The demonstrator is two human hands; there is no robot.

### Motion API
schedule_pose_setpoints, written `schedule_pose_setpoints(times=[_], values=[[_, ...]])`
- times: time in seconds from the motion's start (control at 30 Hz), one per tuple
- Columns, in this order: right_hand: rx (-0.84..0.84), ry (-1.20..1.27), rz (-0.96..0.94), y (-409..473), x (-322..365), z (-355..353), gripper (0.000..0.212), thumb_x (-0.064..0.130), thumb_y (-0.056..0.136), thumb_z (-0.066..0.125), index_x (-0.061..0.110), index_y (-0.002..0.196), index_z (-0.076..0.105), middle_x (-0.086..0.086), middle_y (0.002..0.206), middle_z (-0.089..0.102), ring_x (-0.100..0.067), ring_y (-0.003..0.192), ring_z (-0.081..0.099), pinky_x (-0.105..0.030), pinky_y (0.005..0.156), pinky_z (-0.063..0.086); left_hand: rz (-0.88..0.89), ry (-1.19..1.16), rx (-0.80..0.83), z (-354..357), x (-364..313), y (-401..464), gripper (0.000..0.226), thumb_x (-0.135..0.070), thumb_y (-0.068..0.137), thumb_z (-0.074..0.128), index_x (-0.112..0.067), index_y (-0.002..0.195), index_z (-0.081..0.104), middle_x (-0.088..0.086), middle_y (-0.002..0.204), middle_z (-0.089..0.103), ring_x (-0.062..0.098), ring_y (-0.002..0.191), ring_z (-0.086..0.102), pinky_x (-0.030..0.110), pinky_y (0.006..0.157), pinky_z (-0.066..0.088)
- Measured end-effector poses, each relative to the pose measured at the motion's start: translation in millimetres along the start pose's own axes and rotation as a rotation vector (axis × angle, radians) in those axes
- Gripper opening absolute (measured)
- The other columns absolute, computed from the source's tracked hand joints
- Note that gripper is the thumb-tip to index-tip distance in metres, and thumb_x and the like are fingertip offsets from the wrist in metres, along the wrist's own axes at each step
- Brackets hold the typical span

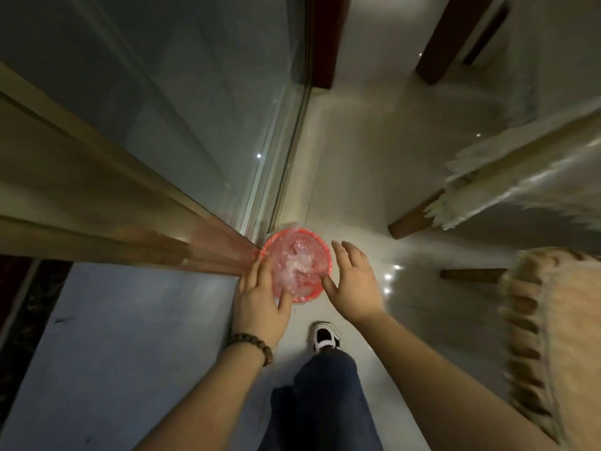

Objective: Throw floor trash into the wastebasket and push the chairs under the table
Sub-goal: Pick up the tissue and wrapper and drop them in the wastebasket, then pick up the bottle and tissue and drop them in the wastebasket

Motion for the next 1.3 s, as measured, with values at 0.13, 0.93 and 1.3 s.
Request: schedule_pose_setpoints(times=[0.13,0.93,1.3], values=[[-0.113,-0.013,0.057,-73.7,21.7,-99.9,0.060,0.040,0.090,0.052,0.012,0.141,0.033,-0.014,0.144,0.039,-0.028,0.133,0.031,-0.040,0.110,0.028,0.067,0.041,0.003,-56.7,-58.7,-39.2,0.060,-0.039,0.088,0.051,-0.014,0.140,0.035,0.009,0.147,0.035,0.027,0.134,0.030,0.043,0.111,0.029],[-0.856,0.165,0.979,-575.9,-58.5,-199.2,0.045,0.035,0.090,0.053,0.016,0.130,0.048,-0.008,0.134,0.048,-0.024,0.124,0.042,-0.039,0.104,0.036,1.001,0.207,0.491,27.2,-299.5,-375.4,0.060,-0.049,0.093,0.038,-0.019,0.145,0.027,0.002,0.153,0.028,0.017,0.142,0.016,0.037,0.115,0.013],[-1.125,0.276,1.480,-818.6,-87.0,-157.7,0.042,0.028,0.091,0.054,0.010,0.128,0.050,-0.014,0.134,0.047,-0.028,0.126,0.038,-0.041,0.105,0.035,1.412,0.367,0.746,113.6,-344.6,-584.2,0.061,-0.047,0.092,0.043,-0.016,0.143,0.030,0.005,0.149,0.033,0.021,0.139,0.023,0.041,0.113,0.021]])
Point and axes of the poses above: each hand's wrist, its own y-axis towards the middle knuckle, its own z-axis out of the palm, x = y × z, the point moved 8 cm from there along y, towards the middle knuckle
